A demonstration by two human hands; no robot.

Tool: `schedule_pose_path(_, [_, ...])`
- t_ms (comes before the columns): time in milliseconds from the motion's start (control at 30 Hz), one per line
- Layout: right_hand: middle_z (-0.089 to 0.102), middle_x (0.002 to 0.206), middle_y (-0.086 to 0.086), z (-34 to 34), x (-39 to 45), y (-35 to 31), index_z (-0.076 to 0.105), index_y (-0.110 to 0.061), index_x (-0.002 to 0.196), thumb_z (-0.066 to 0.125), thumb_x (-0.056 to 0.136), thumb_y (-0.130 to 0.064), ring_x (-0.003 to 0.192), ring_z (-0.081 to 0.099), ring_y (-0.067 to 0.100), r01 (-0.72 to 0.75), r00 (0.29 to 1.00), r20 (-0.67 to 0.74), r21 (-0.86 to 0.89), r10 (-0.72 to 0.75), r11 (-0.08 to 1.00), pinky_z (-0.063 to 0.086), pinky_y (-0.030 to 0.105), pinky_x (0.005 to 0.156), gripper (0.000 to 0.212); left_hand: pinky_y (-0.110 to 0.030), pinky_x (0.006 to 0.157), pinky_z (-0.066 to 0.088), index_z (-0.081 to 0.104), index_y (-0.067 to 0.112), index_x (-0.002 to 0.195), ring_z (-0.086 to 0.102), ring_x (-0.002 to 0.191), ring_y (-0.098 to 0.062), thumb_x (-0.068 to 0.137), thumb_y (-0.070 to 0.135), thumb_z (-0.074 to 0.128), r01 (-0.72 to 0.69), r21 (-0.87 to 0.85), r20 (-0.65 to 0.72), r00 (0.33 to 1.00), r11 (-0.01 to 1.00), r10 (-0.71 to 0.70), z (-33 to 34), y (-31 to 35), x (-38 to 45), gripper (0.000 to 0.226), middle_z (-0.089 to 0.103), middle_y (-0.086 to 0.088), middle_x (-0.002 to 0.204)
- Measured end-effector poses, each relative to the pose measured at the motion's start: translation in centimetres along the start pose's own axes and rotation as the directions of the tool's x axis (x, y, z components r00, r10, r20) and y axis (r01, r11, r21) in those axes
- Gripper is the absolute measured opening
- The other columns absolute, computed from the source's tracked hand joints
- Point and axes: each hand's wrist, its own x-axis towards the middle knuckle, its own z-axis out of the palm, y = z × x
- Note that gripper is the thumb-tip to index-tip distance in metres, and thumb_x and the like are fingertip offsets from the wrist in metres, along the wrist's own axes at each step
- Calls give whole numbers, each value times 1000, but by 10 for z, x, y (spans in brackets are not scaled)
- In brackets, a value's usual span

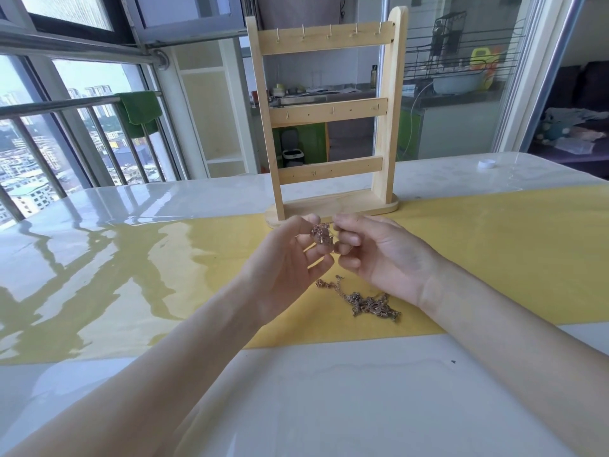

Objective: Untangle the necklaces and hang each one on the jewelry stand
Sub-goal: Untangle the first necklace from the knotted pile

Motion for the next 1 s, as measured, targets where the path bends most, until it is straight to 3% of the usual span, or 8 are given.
schedule_pose_path(133, [50,52,-3,1,2,4,57,-11,77,60,85,-9,45,47,8,77,996,-50,-53,-80,996,36,16,42,9,-21,68,44,68,19,67,53,55,-6,92,6,39,81,200,45,995,976,-92,0,-1,-1,40,58,5,61])
schedule_pose_path(267, [58,70,0,-6,4,8,62,-11,83,66,84,-8,55,50,10,94,969,-197,-268,-150,959,40,19,51,5,-18,65,52,63,10,90,66,67,-7,93,10,53,104,225,-41,994,969,-98,-6,-5,0,10,67,1,75])
schedule_pose_path(367, [57,75,-2,-11,6,6,62,-10,87,68,84,-10,61,49,9,114,932,-296,-308,-209,945,41,18,49,7,-18,63,53,62,10,88,68,70,-9,91,13,58,112,150,-146,985,982,-90,-9,-4,2,6,69,-1,78])
schedule_pose_path(500, [64,70,3,-9,4,3,67,-3,86,68,82,-17,65,58,12,149,972,-124,-330,-199,932,47,19,58,15,-21,68,54,65,10,86,71,76,-13,91,13,58,96,116,-193,978,989,-72,-8,-4,2,8,72,-4,83])
schedule_pose_path(667, [73,94,12,-8,1,5,71,-4,96,71,81,-9,84,68,18,148,977,-49,-548,-208,823,54,25,81,16,-23,75,55,67,9,98,72,83,-16,91,15,60,79,195,-185,982,978,-43,-7,-4,0,12,74,-8,90])
schedule_pose_path(833, [67,77,3,-5,0,4,68,-6,85,69,83,-5,60,57,0,190,956,-54,-638,-290,746,48,14,62,2,-23,70,56,61,10,98,73,80,-17,92,15,57,95,188,-234,971,977,-50,-4,-2,-2,8,74,-12,89])
schedule_pose_path(1000, [62,68,-3,-4,0,2,65,-11,77,64,84,2,58,53,5,223,945,-80,-557,-318,800,45,19,61,14,-24,69,55,58,12,97,71,73,-15,93,15,53,92,221,-274,961,971,-28,-2,0,-2,7,74,-9,88])
